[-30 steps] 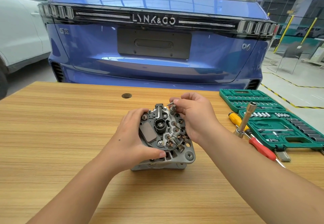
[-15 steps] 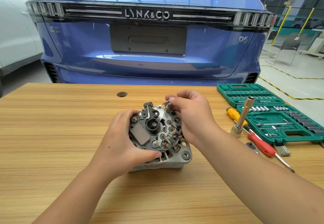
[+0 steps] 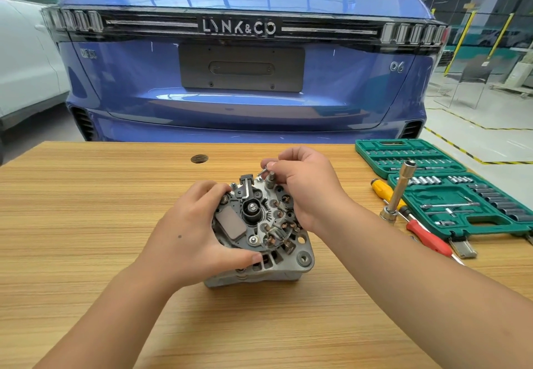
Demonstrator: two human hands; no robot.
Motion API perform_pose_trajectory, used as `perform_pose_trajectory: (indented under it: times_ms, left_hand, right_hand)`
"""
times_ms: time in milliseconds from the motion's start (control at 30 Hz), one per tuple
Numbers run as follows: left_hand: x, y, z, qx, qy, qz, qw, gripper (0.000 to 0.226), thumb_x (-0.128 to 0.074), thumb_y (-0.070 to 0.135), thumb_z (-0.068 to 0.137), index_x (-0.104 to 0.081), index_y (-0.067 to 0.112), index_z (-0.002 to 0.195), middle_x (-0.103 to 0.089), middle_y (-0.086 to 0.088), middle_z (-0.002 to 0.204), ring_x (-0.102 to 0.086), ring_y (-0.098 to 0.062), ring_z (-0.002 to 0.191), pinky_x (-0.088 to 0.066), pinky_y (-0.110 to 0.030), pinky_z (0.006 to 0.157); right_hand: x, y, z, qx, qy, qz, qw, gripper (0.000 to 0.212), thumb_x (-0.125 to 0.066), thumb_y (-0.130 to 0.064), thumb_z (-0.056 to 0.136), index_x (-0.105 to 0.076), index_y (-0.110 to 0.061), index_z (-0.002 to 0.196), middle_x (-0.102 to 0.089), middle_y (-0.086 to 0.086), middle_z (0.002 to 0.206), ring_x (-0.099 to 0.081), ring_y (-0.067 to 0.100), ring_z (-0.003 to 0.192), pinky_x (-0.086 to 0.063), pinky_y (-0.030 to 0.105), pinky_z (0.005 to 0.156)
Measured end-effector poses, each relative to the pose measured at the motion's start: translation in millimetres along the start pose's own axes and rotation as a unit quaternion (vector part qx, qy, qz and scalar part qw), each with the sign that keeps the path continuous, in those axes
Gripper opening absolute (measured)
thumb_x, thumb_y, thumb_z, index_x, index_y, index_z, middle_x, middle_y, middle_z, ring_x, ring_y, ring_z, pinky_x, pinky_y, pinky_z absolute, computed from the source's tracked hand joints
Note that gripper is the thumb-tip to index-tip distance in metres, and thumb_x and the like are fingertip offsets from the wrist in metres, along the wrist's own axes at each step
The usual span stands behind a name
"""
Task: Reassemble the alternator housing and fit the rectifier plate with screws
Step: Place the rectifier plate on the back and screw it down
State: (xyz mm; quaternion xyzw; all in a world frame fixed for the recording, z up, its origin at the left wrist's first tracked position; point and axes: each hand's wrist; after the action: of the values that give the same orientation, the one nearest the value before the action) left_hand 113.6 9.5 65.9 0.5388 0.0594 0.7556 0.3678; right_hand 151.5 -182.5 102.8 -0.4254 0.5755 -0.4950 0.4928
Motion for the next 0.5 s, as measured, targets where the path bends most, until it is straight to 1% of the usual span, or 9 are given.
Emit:
perform_pose_trajectory:
  times_ms: [67,133,200,233,300,367,400,433,500]
  left_hand:
    - [2.4,-1.1,0.8,0.008,-0.011,0.006,1.0,0.114,-0.071,0.084,0.04,-0.052,0.028,0.137,-0.042,0.029,0.119,-0.049,0.001,0.108,-0.05,-0.029,0.087]
    - [2.6,-2.4,0.1,0.011,-0.016,0.003,1.0,0.114,-0.072,0.084,0.041,-0.051,0.029,0.139,-0.04,0.028,0.12,-0.048,-0.001,0.11,-0.049,-0.031,0.089]
    - [1.7,-3.2,-0.8,0.011,-0.018,-0.001,1.0,0.113,-0.072,0.084,0.042,-0.05,0.03,0.139,-0.04,0.028,0.12,-0.047,-0.002,0.111,-0.048,-0.03,0.09]
    - [1.5,-3.3,-1.1,0.013,-0.019,-0.003,1.0,0.114,-0.072,0.084,0.042,-0.049,0.03,0.14,-0.039,0.027,0.121,-0.046,-0.002,0.112,-0.047,-0.03,0.091]
    - [1.9,-2.9,-0.8,0.015,-0.023,-0.005,1.0,0.115,-0.071,0.084,0.042,-0.049,0.029,0.141,-0.039,0.026,0.122,-0.045,-0.003,0.114,-0.047,-0.032,0.094]
    - [3.2,-2.1,0.1,0.015,-0.03,-0.006,0.999,0.115,-0.07,0.083,0.043,-0.049,0.029,0.142,-0.04,0.024,0.122,-0.044,-0.004,0.115,-0.048,-0.036,0.096]
    - [4.0,-1.5,0.4,0.016,-0.034,-0.005,0.999,0.114,-0.07,0.083,0.043,-0.049,0.031,0.141,-0.04,0.024,0.122,-0.044,-0.005,0.116,-0.049,-0.038,0.096]
    - [4.8,-1.1,0.9,0.017,-0.038,-0.003,0.999,0.112,-0.07,0.083,0.043,-0.049,0.032,0.141,-0.041,0.024,0.122,-0.044,-0.005,0.117,-0.049,-0.04,0.096]
    - [5.6,-0.4,1.7,0.021,-0.045,0.004,0.999,0.111,-0.07,0.083,0.043,-0.047,0.035,0.141,-0.04,0.025,0.123,-0.044,-0.006,0.118,-0.05,-0.043,0.095]
  right_hand:
    - [-0.1,-2.3,-1.7,0.007,0.001,-0.003,1.0,0.02,-0.066,0.002,0.089,-0.056,-0.016,0.09,-0.079,0.001,0.088,-0.069,0.021,0.082,-0.059,0.044,0.08]
    - [1.3,-7.3,-5.1,0.046,0.01,-0.014,0.999,0.021,-0.066,0.004,0.09,-0.055,-0.015,0.09,-0.079,0.0,0.088,-0.072,0.018,0.082,-0.057,0.037,0.079]
    - [5.0,-15.3,-11.7,0.137,0.02,-0.062,0.988,0.022,-0.066,0.004,0.09,-0.056,-0.014,0.088,-0.078,-0.003,0.085,-0.074,0.01,0.082,-0.056,0.027,0.077]
    - [7.0,-20.0,-16.6,0.198,0.018,-0.104,0.975,0.02,-0.068,0.004,0.089,-0.057,-0.014,0.087,-0.078,-0.004,0.084,-0.074,0.006,0.083,-0.056,0.021,0.075]
    - [10.6,-30.3,-28.2,0.314,-0.012,-0.213,0.925,0.018,-0.071,0.0,0.089,-0.06,-0.014,0.084,-0.077,-0.006,0.083,-0.072,0.0,0.084,-0.055,0.014,0.073]
    - [11.4,-41.0,-37.5,0.382,-0.062,-0.348,0.854,0.023,-0.072,-0.002,0.088,-0.059,-0.019,0.08,-0.075,-0.008,0.086,-0.069,-0.004,0.086,-0.051,0.008,0.074]
    - [10.3,-46.0,-39.7,0.385,-0.088,-0.415,0.82,0.024,-0.071,-0.003,0.089,-0.059,-0.023,0.081,-0.075,-0.008,0.087,-0.067,-0.001,0.088,-0.049,0.008,0.073]
    - [8.6,-50.6,-40.1,0.372,-0.112,-0.476,0.789,0.022,-0.07,-0.006,0.09,-0.06,-0.024,0.083,-0.074,-0.008,0.087,-0.066,0.003,0.087,-0.049,0.011,0.074]
    - [4.8,-56.9,-37.2,0.342,-0.146,-0.57,0.732,0.012,-0.066,-0.011,0.093,-0.063,-0.022,0.091,-0.072,-0.006,0.089,-0.064,0.011,0.085,-0.05,0.023,0.072]
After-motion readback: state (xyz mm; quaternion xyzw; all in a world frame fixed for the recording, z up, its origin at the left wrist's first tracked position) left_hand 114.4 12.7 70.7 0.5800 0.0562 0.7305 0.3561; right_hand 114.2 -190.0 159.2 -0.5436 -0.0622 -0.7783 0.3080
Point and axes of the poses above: each hand's wrist, its own z-axis towards the middle knuckle, its own x-axis out of the back of the hand, y = z × x
